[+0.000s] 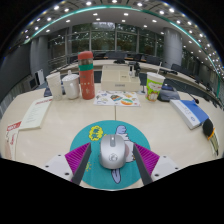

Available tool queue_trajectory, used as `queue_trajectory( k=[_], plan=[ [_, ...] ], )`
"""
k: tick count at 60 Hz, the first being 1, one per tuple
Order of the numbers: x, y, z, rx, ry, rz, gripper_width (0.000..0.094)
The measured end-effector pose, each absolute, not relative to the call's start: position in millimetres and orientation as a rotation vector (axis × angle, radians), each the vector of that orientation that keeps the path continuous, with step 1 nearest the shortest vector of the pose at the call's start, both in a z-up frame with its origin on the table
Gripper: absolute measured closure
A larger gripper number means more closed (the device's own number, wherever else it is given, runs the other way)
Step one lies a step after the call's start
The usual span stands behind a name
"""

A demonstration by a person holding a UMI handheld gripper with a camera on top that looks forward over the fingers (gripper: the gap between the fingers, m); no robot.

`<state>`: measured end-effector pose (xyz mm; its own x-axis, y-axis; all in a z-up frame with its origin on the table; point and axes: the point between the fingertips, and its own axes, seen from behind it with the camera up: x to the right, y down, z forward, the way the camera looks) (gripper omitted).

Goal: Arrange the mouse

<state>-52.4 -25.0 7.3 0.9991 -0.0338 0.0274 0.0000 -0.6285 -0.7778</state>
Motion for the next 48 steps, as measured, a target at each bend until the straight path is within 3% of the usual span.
queue_trajectory(
  k=[26, 48],
  plan=[
    [-86.5, -193.0, 160.5, -2.182, 0.049, -0.063, 0.0081],
    [-82.6, -320.8, 198.6, -2.138, 0.019, -0.132, 0.0080]
  ],
)
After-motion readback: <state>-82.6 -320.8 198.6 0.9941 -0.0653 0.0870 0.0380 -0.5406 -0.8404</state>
